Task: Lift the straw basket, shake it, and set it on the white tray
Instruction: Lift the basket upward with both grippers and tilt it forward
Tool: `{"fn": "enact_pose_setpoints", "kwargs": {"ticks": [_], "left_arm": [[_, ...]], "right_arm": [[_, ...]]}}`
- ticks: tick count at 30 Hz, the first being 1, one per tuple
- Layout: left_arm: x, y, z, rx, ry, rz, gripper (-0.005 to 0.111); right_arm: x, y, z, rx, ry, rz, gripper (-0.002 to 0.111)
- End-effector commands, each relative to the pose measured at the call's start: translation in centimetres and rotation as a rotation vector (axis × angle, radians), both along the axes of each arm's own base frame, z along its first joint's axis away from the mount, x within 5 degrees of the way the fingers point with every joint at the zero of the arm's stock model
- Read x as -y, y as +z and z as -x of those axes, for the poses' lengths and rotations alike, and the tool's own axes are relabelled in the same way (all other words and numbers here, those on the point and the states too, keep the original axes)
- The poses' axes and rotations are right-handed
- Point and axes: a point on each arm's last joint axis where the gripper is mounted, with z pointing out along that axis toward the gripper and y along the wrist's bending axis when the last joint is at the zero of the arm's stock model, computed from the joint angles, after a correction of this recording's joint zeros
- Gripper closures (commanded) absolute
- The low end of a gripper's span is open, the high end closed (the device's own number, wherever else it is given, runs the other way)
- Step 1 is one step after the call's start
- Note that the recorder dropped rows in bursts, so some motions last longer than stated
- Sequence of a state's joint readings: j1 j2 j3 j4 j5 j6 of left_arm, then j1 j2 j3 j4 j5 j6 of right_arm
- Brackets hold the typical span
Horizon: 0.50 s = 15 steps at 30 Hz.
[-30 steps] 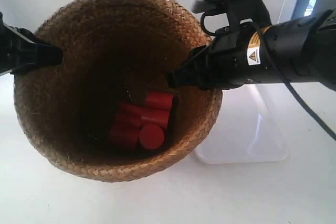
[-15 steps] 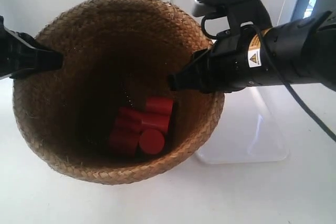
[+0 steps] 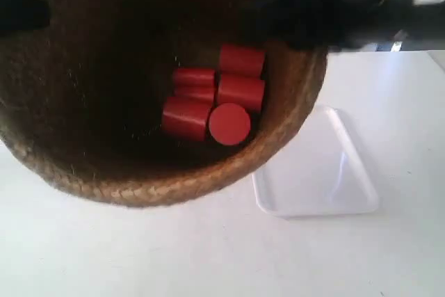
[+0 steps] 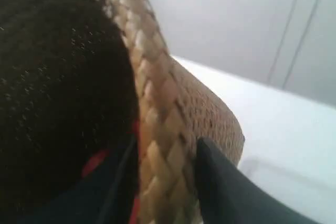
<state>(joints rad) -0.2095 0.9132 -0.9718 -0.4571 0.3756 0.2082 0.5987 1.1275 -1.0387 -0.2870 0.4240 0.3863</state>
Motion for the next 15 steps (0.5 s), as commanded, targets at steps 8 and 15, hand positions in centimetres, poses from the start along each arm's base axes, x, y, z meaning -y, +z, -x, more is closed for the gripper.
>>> {"fn": "enact_pose_setpoints", "kwargs": {"ticks": [8,15], "left_arm": [[-0.1,-2.0,-0.4,-0.097,-0.006,-0.019,0.107],[-0.1,-2.0,-0.4,-0.095,-0.008,-0.023,0.107]], "right_arm": [[-1.5,-4.3,-1.4,-0.182,-0.009,0.082,0.108],[-1.6,-4.6,-1.6,-0.196,-0.011,0.093,0.108]]}}
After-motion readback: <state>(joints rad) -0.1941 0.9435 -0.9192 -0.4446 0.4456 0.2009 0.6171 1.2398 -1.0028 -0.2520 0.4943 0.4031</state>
